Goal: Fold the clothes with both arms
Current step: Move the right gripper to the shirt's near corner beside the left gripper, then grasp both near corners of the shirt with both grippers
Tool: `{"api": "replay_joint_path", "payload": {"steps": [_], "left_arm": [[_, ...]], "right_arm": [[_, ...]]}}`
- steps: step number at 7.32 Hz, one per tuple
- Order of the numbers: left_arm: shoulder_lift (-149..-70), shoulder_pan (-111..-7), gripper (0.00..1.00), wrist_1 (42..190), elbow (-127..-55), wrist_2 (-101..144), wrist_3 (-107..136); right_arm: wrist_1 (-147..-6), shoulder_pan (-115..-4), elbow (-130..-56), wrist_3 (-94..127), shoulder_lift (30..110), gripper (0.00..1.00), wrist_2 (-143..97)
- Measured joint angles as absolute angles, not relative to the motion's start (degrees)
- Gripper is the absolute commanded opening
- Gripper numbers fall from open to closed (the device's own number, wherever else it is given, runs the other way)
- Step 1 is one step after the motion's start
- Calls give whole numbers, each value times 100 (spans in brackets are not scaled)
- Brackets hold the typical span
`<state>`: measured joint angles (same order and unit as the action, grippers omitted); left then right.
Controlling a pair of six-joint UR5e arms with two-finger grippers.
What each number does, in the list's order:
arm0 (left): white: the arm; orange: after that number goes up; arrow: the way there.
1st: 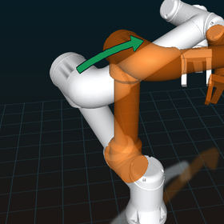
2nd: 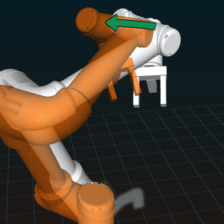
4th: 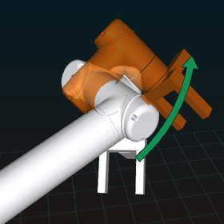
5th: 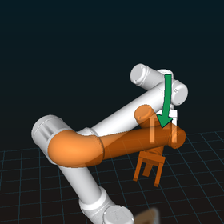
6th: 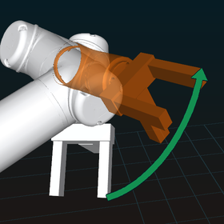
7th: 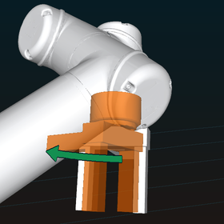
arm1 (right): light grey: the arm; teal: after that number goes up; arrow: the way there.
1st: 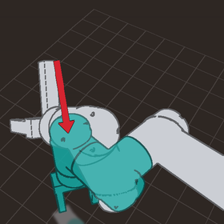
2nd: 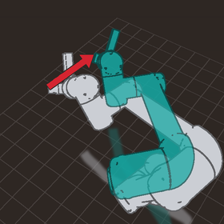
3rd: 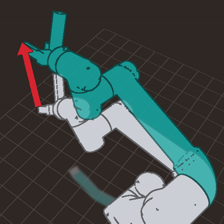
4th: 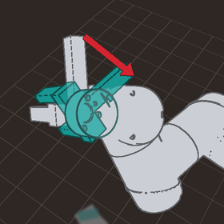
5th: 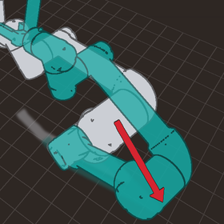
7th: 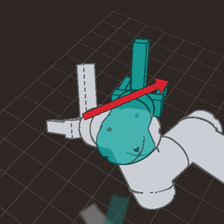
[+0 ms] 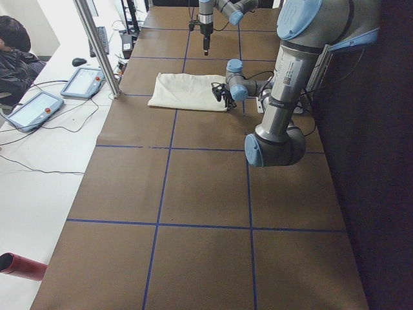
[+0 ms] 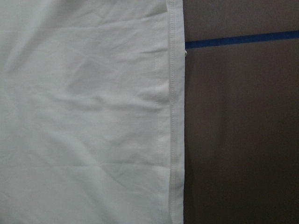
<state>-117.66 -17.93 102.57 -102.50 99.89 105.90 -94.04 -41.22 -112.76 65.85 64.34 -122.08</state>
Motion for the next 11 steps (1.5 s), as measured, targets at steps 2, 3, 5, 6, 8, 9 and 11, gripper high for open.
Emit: {"api": "replay_joint_path", "payload": {"steps": [2, 3, 5, 6, 8, 9, 11], "left_arm": [[-11809, -1793, 0, 10255, -10326, 9954, 10544], [-11799, -1794, 0, 10251, -10400, 9952, 10518], [-11785, -1797, 0, 10250, -10539, 9977, 10377], [-11791, -1799, 0, 10252, -10597, 9988, 10220], [-11777, -1797, 0, 10249, -10765, 10004, 10092], [-11771, -1794, 0, 10250, -10793, 10005, 10079], [-11768, -1787, 0, 10265, -10768, 10010, 10067]], "right_arm": [[-9404, -4122, -11285, 6593, 6435, 100, -12206], [-9404, -4113, -11296, 6665, 6447, 100, -12202], [-9399, -3981, -11324, 7338, 6448, 100, -12114], [-9365, -3782, -11344, 7883, 6442, 100, -11909], [-8924, -3028, -11389, 9405, 6489, 100, -10991], [-8792, -2599, -11382, 10133, 6504, 100, -10493], [-8759, -2019, -11271, 11336, 6520, 100, -10006]]}}
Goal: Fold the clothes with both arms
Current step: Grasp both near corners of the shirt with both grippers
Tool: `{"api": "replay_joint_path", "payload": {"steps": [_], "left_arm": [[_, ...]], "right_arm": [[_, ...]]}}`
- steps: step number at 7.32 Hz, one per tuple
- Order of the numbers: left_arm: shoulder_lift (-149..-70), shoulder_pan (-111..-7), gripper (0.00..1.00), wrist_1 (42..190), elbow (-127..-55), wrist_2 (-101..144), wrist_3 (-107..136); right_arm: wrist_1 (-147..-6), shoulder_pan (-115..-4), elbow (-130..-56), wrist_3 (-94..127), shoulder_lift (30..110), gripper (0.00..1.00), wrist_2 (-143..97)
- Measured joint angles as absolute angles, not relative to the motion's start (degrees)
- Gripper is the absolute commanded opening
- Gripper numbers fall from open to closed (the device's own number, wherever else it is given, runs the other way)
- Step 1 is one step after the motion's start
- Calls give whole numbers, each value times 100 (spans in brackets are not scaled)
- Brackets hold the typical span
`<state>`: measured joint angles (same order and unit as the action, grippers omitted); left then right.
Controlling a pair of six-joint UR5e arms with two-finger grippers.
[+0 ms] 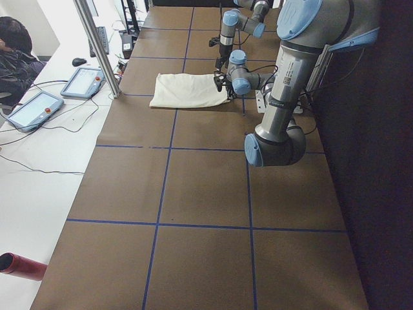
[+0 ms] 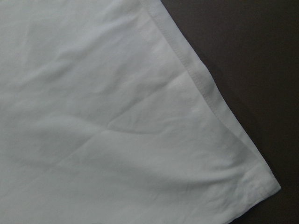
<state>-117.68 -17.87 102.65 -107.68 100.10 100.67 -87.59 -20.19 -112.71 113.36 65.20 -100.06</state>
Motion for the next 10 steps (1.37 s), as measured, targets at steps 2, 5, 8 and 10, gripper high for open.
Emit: {"api": "replay_joint_path", "payload": {"steps": [2, 5, 8, 10], "left_arm": [[-11807, -1773, 0, 10275, -10765, 10016, 10064], [-11829, -1767, 0, 10268, -10797, 10019, 10064], [-11856, -1767, 0, 10266, -10801, 10020, 10063], [-11869, -1767, 0, 10266, -10802, 10014, 10063]], "right_arm": [[-8784, -1795, -10974, 11839, 6514, 100, -9914], [-8781, -1724, -10587, 11923, 6524, 100, -9905], [-8786, -1677, -10514, 11919, 6616, 100, -9909], [-8789, -1650, -10513, 11920, 6645, 17, -9908]]}}
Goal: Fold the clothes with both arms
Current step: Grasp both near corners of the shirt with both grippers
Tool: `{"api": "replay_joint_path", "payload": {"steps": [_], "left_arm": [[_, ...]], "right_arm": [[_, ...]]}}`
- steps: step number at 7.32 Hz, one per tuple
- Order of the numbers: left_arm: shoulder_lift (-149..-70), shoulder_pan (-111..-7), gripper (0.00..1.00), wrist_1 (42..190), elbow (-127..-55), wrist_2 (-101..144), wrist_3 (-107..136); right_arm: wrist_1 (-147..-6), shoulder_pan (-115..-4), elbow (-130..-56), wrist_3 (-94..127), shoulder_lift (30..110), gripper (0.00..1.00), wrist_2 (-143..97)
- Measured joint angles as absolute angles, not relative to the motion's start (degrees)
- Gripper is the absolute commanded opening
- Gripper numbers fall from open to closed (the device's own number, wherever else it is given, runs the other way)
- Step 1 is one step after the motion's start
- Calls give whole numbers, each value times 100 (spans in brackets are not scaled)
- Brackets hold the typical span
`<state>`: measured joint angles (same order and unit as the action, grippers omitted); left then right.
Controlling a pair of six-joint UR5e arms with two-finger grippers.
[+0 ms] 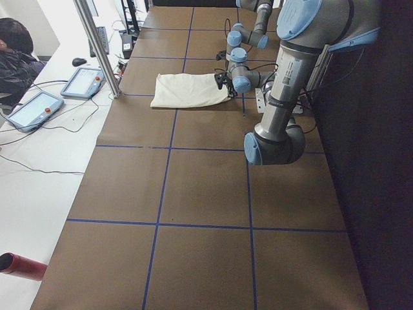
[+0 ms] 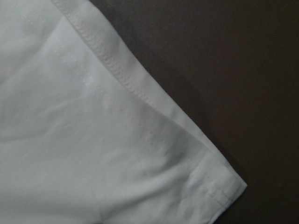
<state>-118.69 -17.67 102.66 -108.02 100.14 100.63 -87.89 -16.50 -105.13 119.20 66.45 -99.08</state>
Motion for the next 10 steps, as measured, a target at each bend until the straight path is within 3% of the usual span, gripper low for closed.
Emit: {"api": "replay_joint_path", "payload": {"steps": [1, 2, 10], "left_arm": [[-11876, -1767, 0, 10266, -10802, 10012, 10064], [-11879, -1767, 0, 10266, -10802, 10011, 10063], [-11944, -1738, 0, 10265, -10838, 10016, 10063]], "right_arm": [[-8785, -1650, -10522, 11920, 6641, 3, -9909], [-8791, -1656, -10525, 11910, 6642, 0, -9915], [-8778, -1966, -10757, 11851, 6551, 0, -9971]]}}
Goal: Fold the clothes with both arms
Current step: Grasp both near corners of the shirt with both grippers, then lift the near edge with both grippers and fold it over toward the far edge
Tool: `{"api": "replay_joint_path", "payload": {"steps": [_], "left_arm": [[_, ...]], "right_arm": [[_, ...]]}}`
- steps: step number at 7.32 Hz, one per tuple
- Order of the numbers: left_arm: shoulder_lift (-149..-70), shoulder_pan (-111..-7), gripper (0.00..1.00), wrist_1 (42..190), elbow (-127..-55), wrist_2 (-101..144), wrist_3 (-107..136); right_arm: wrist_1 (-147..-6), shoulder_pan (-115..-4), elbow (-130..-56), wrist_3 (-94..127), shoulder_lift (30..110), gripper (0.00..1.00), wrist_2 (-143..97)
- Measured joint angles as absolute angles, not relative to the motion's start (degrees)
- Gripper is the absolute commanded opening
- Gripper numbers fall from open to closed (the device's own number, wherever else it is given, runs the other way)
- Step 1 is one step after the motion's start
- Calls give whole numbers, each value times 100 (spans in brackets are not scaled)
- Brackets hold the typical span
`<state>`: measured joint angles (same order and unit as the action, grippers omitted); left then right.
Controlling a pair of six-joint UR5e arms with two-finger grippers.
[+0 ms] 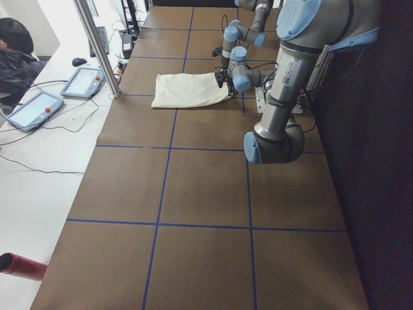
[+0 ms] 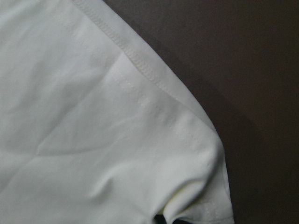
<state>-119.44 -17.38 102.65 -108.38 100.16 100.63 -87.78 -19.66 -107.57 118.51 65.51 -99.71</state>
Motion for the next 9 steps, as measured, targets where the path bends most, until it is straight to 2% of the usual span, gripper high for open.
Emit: {"api": "replay_joint_path", "payload": {"steps": [5, 7, 9], "left_arm": [[-11560, -978, 0, 10210, -11753, 9946, 10160], [-11524, -989, 0, 10064, -11902, 9979, 10111], [-11616, -1431, 0, 9969, -11908, 10090, 9969]], "right_arm": [[-8718, -1364, -11889, 11822, 7172, 0, -9972], [-8701, -1334, -11960, 11785, 7155, 0, -9969], [-8408, -1808, -11902, 11526, 7034, 0, -10017]]}}
